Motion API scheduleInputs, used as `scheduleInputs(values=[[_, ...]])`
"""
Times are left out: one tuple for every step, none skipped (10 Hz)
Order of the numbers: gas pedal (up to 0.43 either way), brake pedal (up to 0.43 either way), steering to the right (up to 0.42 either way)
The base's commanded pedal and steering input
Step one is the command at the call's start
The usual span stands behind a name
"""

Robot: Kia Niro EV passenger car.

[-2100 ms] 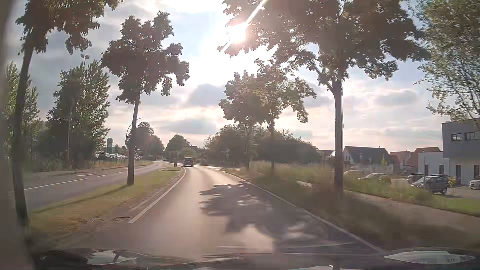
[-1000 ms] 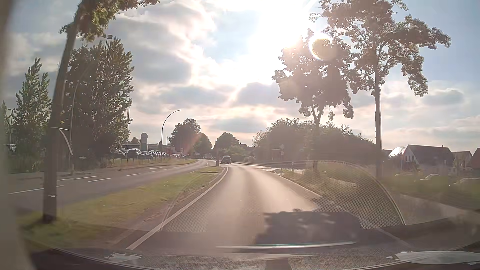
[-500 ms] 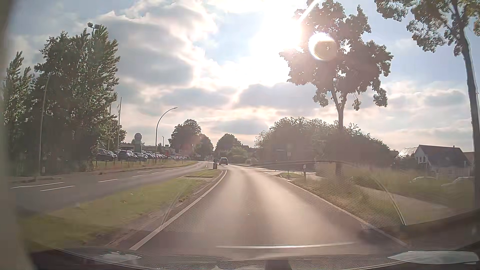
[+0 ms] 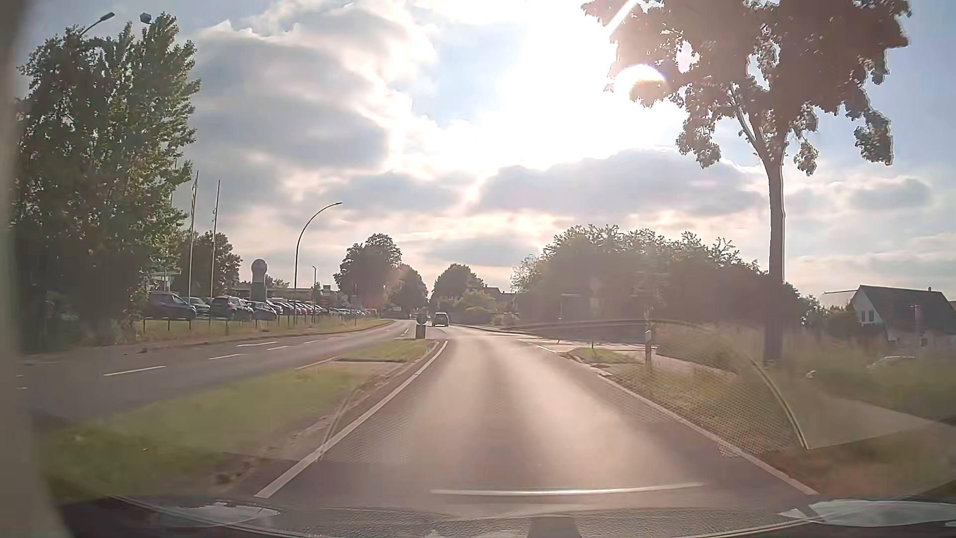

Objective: Follow the waypoints while adhering to traffic rules and regulations

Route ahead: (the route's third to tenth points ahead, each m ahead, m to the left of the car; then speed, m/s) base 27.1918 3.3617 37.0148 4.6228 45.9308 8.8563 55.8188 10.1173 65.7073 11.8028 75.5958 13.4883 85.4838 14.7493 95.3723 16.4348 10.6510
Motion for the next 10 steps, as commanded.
scheduleInputs(values=[[0.339,0.000,-0.005],[0.331,0.000,-0.005],[0.331,0.000,-0.005],[0.331,0.000,-0.005],[0.331,0.000,-0.005],[0.331,0.000,-0.005],[0.311,0.000,-0.005],[0.311,0.000,-0.005],[0.311,0.000,-0.005],[0.280,0.000,-0.005]])
